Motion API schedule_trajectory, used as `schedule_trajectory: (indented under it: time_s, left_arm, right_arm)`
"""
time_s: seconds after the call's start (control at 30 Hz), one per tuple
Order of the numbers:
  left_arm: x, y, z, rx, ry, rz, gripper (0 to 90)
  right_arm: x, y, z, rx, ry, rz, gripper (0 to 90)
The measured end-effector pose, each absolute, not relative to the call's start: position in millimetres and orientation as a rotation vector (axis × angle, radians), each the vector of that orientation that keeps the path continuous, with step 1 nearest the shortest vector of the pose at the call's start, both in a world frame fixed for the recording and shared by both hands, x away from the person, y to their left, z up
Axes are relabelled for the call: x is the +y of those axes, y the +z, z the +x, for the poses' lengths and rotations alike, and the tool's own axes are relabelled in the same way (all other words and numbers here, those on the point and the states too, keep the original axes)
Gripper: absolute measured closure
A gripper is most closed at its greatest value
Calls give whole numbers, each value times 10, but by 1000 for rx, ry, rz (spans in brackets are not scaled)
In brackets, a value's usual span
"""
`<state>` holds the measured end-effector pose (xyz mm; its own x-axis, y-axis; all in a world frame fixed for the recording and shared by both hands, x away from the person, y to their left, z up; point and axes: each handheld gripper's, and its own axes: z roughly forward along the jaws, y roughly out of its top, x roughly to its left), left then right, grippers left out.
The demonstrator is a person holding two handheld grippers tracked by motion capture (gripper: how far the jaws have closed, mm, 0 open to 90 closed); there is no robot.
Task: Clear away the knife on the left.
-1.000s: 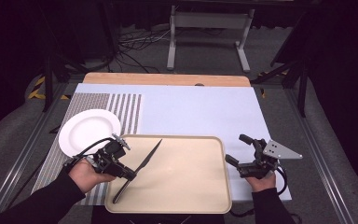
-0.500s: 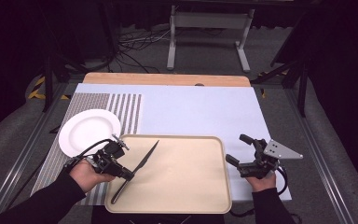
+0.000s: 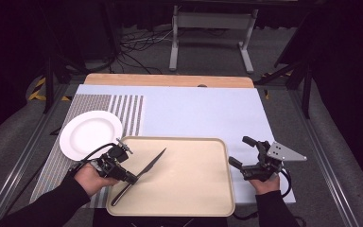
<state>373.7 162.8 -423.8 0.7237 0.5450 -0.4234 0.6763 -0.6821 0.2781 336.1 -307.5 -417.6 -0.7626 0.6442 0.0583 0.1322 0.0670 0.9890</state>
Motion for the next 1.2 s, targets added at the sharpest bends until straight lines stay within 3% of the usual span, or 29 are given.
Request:
schedule_trajectory:
  time_s: [0.63,0.8,1.03,1.1,1.2]
  left_arm:
    - [1628,-4336,3755,960,-433,2523,787]
    - [1657,-4271,3769,953,-410,2506,834]
    - [1635,-4169,3776,896,-385,2471,535]
    - [1594,-4109,3747,841,-321,2464,447]
    - [1541,-4046,3708,793,-268,2444,431]
  right_arm:
    - [-3076,-4178,3364,1955,1743,772,28]
    - [-3076,-4180,3364,1960,1743,775,28]
    - [-3075,-4179,3363,1957,1743,775,28]
    - [-3070,-4178,3364,1960,1744,773,28]
    - [-3069,-4178,3363,1958,1744,770,28]
